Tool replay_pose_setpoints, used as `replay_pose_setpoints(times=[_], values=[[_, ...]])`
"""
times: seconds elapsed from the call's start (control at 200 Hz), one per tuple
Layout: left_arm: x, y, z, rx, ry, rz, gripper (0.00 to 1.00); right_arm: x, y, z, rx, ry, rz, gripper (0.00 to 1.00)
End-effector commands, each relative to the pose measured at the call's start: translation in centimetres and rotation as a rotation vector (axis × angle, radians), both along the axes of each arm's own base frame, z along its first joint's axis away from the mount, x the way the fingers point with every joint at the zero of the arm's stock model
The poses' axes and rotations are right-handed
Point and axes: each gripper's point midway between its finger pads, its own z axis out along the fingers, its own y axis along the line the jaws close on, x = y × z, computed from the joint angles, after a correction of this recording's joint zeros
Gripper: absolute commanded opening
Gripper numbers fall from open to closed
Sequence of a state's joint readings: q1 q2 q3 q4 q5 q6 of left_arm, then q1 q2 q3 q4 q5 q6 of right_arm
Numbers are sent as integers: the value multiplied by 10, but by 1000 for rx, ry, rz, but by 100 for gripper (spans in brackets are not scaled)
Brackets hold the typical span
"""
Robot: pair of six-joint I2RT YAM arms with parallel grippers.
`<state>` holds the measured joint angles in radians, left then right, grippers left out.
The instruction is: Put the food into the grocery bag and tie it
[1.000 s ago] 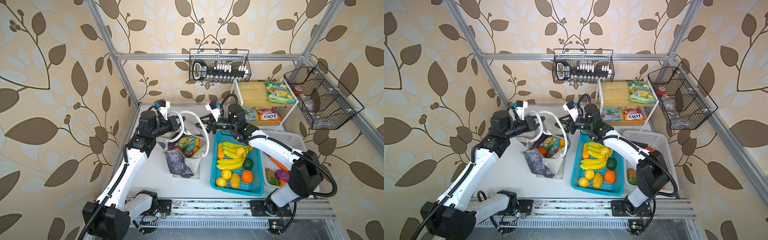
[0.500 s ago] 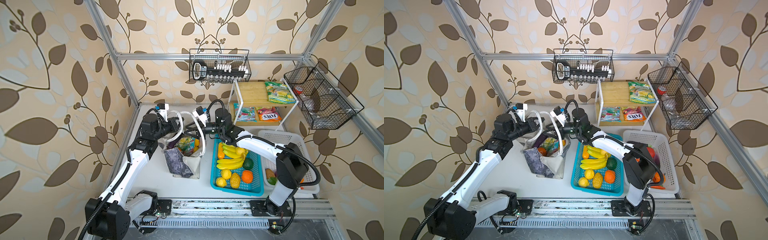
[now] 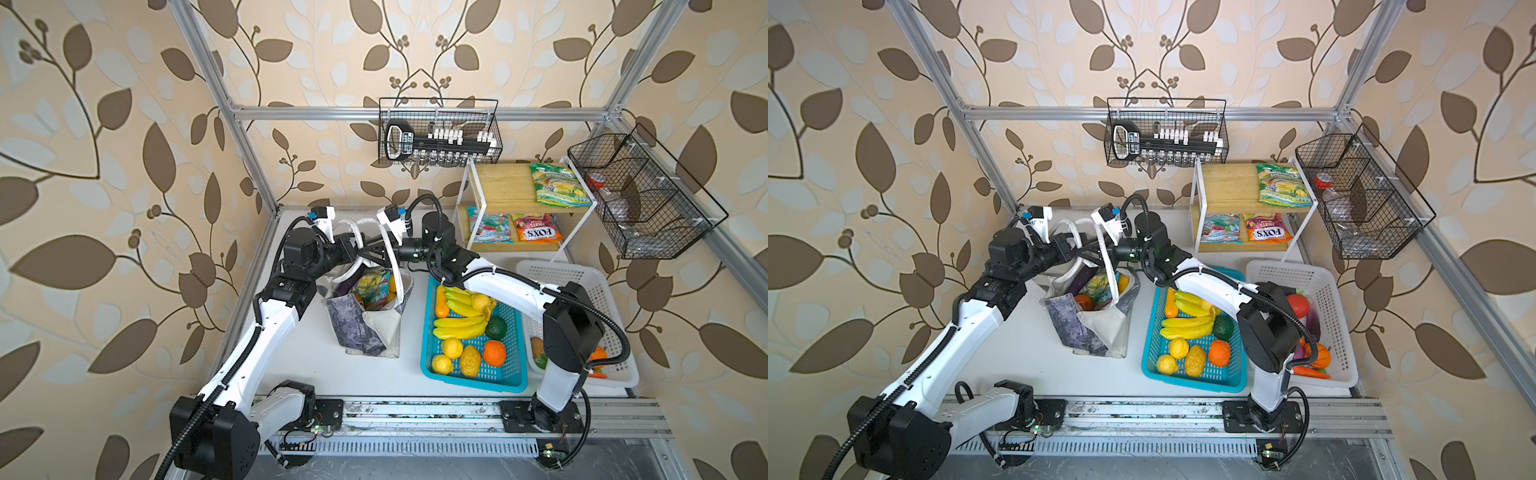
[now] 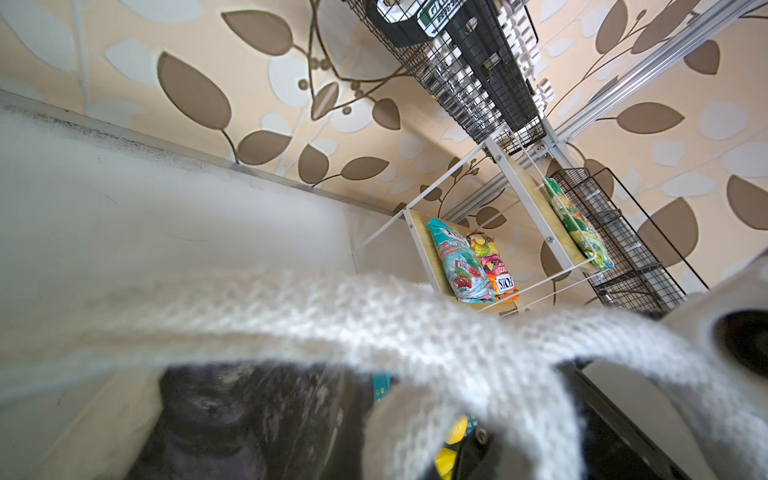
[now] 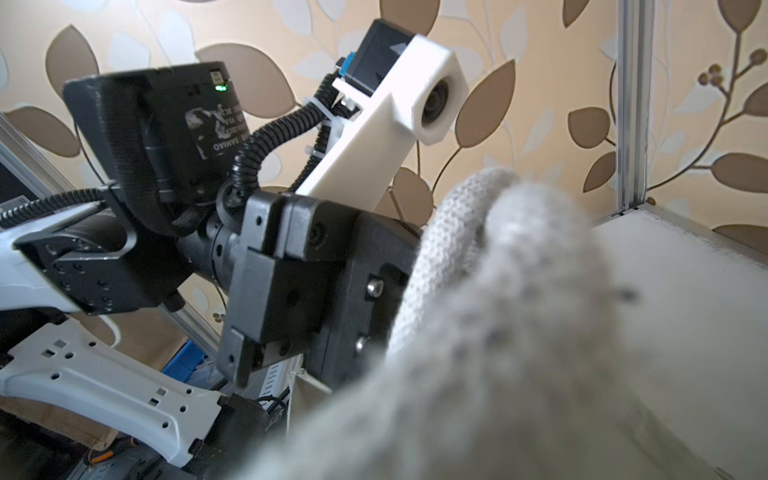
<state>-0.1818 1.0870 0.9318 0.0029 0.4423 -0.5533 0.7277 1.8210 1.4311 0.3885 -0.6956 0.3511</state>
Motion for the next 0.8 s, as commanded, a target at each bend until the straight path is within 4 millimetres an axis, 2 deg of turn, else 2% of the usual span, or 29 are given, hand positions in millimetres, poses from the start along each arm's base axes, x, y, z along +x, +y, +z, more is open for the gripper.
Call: replay_pose_setpoints(times=[0.0,0.125,0.22,0.395,0.605,0.71,0.795], values=[[-12,-11,14,-11,-51,-64,0,1,7,4,4,-19,-20,24],[-11,-11,14,-23,-47,-60,0,3,5,-1,-9,-8,-34,5],[-12,-10,17,-25,-45,-52,0,4,-2,-4,-21,-5,-56,0],[-11,9,9,-27,36,71,0,25,-34,-16,-89,40,-235,0],[-20,30,2,-33,138,186,0,34,-73,-38,-257,65,-438,0],[-25,47,8,-52,153,262,0,34,-90,-39,-292,68,-498,0],[-27,53,21,-80,134,276,0,36,-104,-40,-323,66,-540,0]])
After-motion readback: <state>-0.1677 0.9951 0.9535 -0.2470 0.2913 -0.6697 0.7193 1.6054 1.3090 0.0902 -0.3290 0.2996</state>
